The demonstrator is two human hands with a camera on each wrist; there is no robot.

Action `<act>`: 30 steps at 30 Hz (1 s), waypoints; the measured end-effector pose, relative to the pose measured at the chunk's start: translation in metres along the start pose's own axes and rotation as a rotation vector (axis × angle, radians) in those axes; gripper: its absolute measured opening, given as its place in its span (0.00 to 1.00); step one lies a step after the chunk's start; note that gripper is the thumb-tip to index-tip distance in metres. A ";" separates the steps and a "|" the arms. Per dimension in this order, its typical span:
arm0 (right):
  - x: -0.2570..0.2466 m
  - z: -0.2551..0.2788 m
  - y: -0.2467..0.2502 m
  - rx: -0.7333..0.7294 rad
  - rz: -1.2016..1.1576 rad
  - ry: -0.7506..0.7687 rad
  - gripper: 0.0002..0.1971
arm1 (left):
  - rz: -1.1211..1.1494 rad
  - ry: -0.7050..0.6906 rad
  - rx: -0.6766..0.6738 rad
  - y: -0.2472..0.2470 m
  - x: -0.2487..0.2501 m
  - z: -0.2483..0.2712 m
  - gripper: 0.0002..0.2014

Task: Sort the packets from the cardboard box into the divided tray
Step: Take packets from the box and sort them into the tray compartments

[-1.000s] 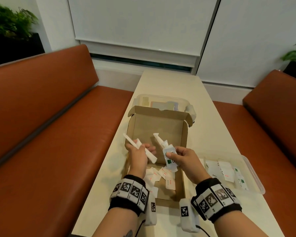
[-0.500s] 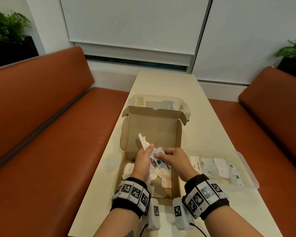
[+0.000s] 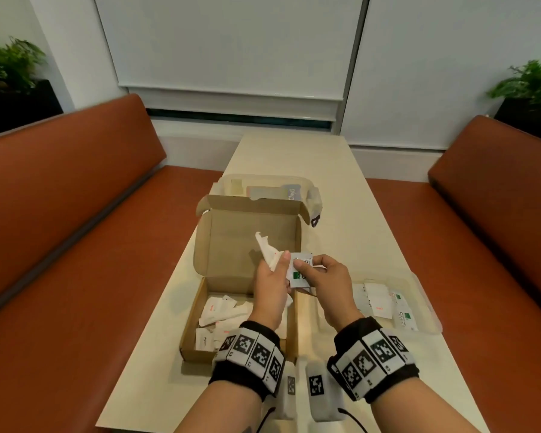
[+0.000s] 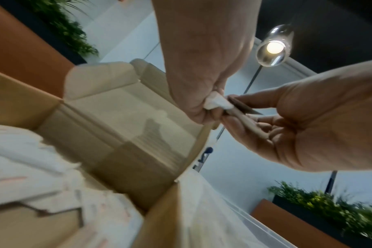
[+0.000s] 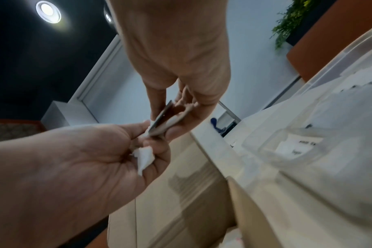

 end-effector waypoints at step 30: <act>-0.002 -0.031 0.197 0.200 -0.377 -0.149 0.10 | -0.288 0.103 -0.252 -0.177 -0.043 0.015 0.07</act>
Point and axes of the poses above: each hand's wrist, its own z-axis away from the middle knuckle, its own y-axis out of the back of the hand, x = y × z, the point moved 8 cm from there along -z, towards the middle knuckle, and after that the axes turned 9 degrees about -z, right-handed, at the moved point
